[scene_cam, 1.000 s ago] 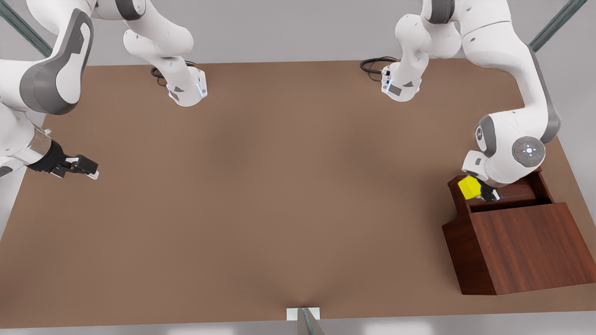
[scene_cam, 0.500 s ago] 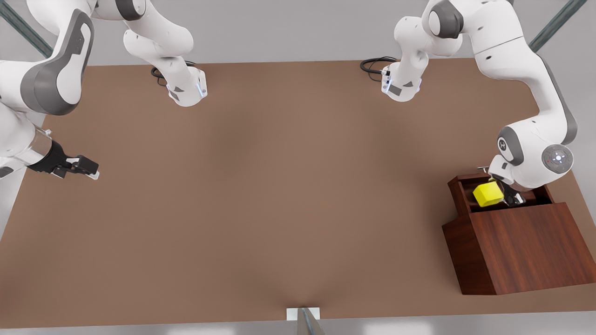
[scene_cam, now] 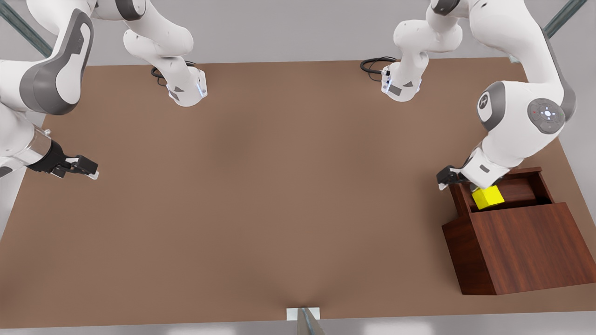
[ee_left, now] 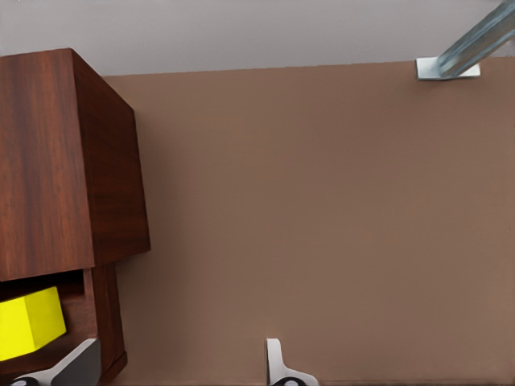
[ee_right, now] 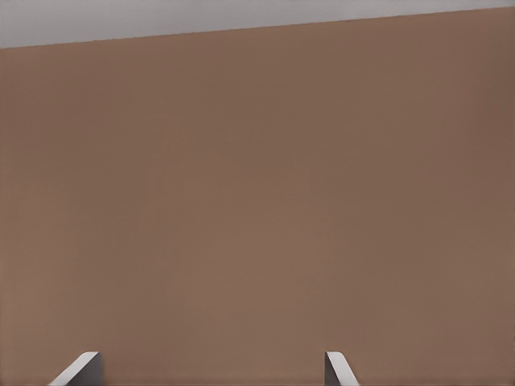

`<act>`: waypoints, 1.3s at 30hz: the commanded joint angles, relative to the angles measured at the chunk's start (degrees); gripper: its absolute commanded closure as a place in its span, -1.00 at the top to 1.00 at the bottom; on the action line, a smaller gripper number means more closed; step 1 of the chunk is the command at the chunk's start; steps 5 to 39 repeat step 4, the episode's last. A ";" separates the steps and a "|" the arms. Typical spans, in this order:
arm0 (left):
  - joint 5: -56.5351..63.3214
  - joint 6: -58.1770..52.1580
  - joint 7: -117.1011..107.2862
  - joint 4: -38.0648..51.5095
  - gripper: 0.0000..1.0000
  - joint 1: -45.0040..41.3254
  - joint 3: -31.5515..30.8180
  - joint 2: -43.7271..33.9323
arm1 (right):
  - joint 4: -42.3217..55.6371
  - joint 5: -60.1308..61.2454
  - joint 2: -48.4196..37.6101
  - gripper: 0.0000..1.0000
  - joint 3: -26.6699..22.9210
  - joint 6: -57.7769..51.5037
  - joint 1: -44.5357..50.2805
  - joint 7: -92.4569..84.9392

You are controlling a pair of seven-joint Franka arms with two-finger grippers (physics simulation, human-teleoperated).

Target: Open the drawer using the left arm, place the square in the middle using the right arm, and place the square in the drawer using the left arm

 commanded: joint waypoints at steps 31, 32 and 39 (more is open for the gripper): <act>3.28 -1.06 -0.45 -0.28 1.00 1.56 -2.43 -1.82 | 0.00 0.00 0.00 1.00 0.00 0.00 -0.01 -0.07; 3.28 -1.06 -0.45 -0.28 1.00 1.56 -2.43 -1.82 | 0.00 0.00 0.00 1.00 0.00 0.00 -0.01 -0.07; 3.28 -1.06 -0.45 -0.28 1.00 1.56 -2.43 -1.82 | 0.00 0.00 0.00 1.00 0.00 0.00 -0.01 -0.07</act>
